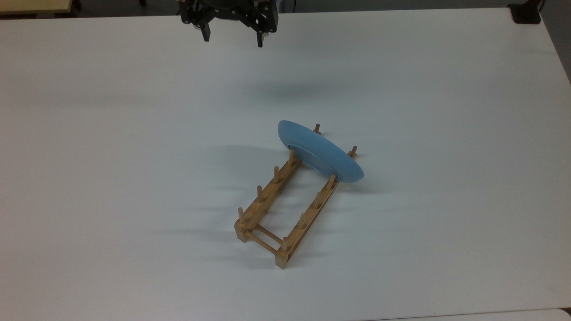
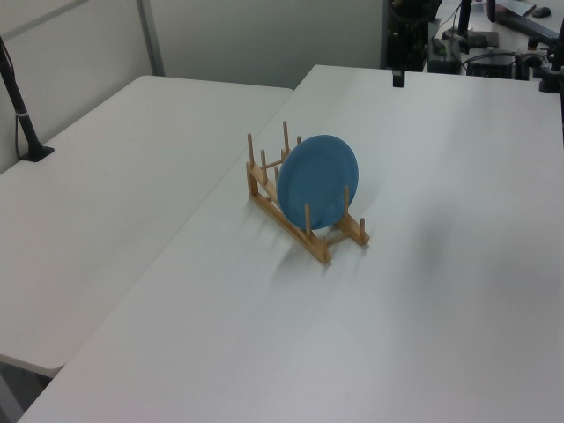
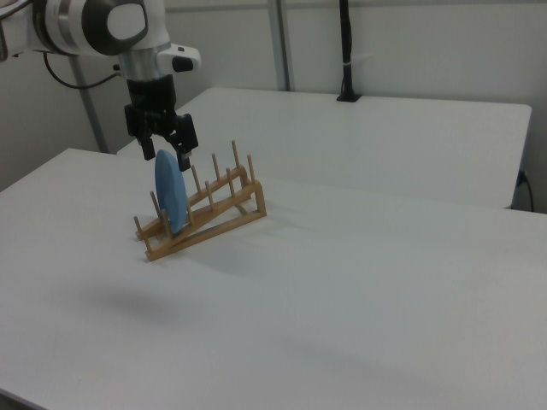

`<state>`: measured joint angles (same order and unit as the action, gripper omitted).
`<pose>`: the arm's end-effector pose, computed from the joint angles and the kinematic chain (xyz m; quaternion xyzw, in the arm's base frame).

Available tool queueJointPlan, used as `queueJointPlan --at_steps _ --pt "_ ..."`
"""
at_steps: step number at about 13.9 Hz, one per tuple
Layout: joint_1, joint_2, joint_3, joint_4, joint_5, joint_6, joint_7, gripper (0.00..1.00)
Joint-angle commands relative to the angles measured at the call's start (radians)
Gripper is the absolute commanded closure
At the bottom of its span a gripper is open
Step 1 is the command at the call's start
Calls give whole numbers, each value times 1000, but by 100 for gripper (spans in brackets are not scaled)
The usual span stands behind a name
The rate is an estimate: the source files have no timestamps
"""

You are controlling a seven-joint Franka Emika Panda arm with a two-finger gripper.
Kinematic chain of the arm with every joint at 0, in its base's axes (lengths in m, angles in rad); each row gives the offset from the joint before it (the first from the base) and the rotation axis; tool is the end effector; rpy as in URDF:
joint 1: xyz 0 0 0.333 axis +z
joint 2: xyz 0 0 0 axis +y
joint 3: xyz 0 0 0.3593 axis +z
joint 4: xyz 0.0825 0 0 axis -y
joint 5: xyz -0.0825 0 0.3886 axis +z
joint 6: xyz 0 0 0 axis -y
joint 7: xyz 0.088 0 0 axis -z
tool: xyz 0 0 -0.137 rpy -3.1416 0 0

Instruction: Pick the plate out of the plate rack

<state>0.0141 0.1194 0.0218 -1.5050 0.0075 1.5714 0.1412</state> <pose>0.5974 0.0217 0.6000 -0.9982 0.0528 0.0268 0.0027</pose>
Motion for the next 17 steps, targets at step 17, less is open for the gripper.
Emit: queueJointPlan --at_steps 17 --pt "10 8 -5 -17 -18 191 -125 0"
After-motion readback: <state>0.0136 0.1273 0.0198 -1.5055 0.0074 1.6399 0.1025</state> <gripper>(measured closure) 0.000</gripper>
